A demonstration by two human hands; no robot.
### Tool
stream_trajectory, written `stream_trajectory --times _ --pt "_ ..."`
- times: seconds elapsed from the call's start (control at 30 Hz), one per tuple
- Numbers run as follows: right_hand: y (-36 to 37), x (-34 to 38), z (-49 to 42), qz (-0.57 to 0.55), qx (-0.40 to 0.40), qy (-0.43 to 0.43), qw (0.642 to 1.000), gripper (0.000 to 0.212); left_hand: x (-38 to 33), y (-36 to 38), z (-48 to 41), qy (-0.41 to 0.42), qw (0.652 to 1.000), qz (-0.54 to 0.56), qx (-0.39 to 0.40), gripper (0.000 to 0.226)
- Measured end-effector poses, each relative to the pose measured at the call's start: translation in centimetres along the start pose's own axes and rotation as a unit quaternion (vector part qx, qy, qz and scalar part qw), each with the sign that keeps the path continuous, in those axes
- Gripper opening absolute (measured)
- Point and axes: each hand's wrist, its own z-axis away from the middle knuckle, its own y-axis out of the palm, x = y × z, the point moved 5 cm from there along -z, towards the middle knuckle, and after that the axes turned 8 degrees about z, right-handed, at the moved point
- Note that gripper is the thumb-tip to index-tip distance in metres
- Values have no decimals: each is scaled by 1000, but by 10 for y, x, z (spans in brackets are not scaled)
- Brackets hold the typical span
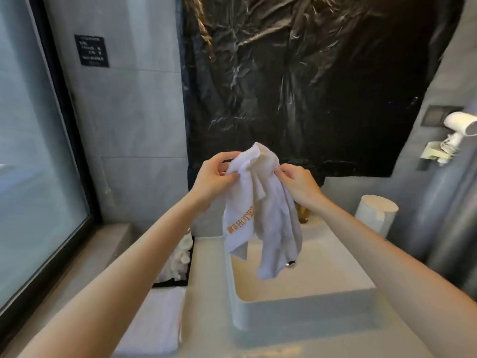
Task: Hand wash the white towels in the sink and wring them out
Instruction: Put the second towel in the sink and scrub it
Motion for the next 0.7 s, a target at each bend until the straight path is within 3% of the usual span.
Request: stream_trajectory --times 0.2,0.33,0.57,0.63,0.7 --pt "-38 -83 -37 -3 -42 59 997 30 54 54 -48 7 1000 -12 -27 38" --pt "-47 -125 -54 6 -36 44 998 24 75 77 -79 36 995 -88 -35 42" --pt "-73 -152 -82 -93 -74 18 993 21 78 97 -118 63 978 -176 -93 30" --pt "-73 -159 -88 -98 -48 9 994 24 84 102 -123 39 977 -166 -131 30" --pt "-59 -175 -91 -86 13 13 996 25 102 102 -123 -35 977 -146 -153 28"
